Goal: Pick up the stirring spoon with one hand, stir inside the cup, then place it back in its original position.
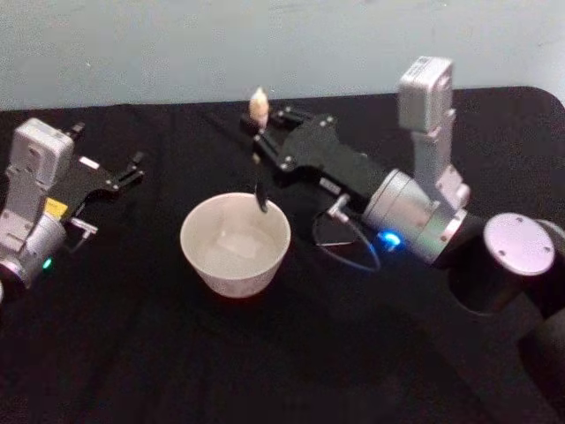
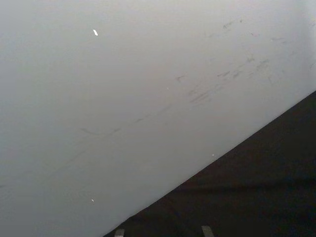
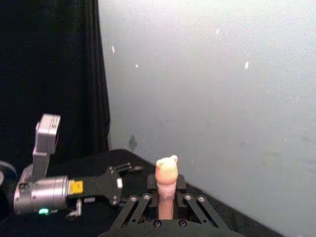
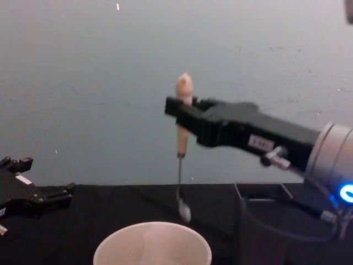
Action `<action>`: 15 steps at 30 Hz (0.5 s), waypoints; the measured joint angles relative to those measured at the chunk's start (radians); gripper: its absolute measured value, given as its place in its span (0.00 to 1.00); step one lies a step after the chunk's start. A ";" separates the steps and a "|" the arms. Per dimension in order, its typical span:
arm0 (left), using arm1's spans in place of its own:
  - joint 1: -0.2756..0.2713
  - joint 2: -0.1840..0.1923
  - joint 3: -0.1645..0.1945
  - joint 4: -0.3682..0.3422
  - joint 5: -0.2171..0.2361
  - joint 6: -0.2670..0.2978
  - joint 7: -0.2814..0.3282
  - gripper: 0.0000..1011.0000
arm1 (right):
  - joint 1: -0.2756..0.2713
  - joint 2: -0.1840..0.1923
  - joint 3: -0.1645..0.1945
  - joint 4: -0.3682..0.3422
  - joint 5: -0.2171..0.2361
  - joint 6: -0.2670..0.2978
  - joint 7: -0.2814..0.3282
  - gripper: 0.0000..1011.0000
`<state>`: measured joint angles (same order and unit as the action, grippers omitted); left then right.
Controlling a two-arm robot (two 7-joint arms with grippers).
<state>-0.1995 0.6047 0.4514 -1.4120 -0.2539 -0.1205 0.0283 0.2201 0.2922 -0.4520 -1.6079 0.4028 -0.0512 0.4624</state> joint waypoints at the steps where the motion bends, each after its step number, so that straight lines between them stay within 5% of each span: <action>1: 0.000 0.000 0.000 0.000 0.000 0.000 0.000 0.99 | -0.003 0.006 0.008 -0.014 0.007 0.000 -0.005 0.21; 15: 0.000 0.000 0.000 0.000 0.000 0.000 0.000 0.99 | -0.025 0.045 0.077 -0.095 0.051 -0.013 -0.052 0.21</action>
<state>-0.1995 0.6047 0.4514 -1.4120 -0.2539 -0.1205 0.0283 0.1954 0.3375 -0.3746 -1.7028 0.4540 -0.0639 0.4100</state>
